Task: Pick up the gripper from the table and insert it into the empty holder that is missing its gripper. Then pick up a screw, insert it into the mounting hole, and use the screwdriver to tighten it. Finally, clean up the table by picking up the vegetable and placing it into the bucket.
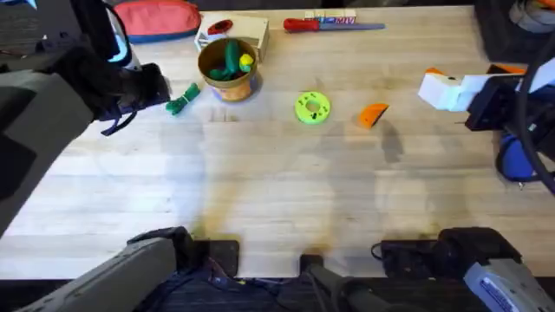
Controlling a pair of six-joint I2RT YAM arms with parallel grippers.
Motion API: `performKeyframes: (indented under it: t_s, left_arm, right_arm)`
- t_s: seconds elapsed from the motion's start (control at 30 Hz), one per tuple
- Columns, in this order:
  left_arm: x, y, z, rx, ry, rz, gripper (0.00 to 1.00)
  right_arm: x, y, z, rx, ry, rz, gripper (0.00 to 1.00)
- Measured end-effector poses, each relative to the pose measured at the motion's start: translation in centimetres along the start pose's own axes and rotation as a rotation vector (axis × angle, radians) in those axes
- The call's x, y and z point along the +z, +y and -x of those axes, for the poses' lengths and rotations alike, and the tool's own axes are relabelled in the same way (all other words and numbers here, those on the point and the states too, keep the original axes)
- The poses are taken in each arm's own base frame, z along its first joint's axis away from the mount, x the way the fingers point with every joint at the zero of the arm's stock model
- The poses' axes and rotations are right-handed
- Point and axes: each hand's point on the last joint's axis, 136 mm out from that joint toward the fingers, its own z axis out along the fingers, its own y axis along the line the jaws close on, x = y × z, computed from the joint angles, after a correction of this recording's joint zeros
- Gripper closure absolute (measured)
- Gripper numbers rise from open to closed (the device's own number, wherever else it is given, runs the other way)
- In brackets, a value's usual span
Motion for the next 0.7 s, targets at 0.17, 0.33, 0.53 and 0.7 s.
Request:
performKeyframes:
  t_s: [0.17,0.33,0.53,0.7]
  left_arm:
    - [-0.5,-0.4,-0.3,0.099,0.007,-0.022,0.866]
    - [-4.3,-2.9,0.6,0.202,-0.098,-0.102,0.108]
    - [-12.0,-10.2,0.4,0.415,-0.306,-0.348,0.013]
    - [-17.8,-16.7,-2.1,0.594,-0.413,-0.631,0.014]
  right_arm:
    - [0.0,0.0,0.0,0.0,0.0,0.0,0.01]
    - [0.0,0.0,0.0,0.0,0.0,0.0,0.01]
    - [0.0,0.0,0.0,0.0,0.0,0.0,0.01]
    - [0.0,0.0,0.0,0.0,0.0,0.0,0.01]
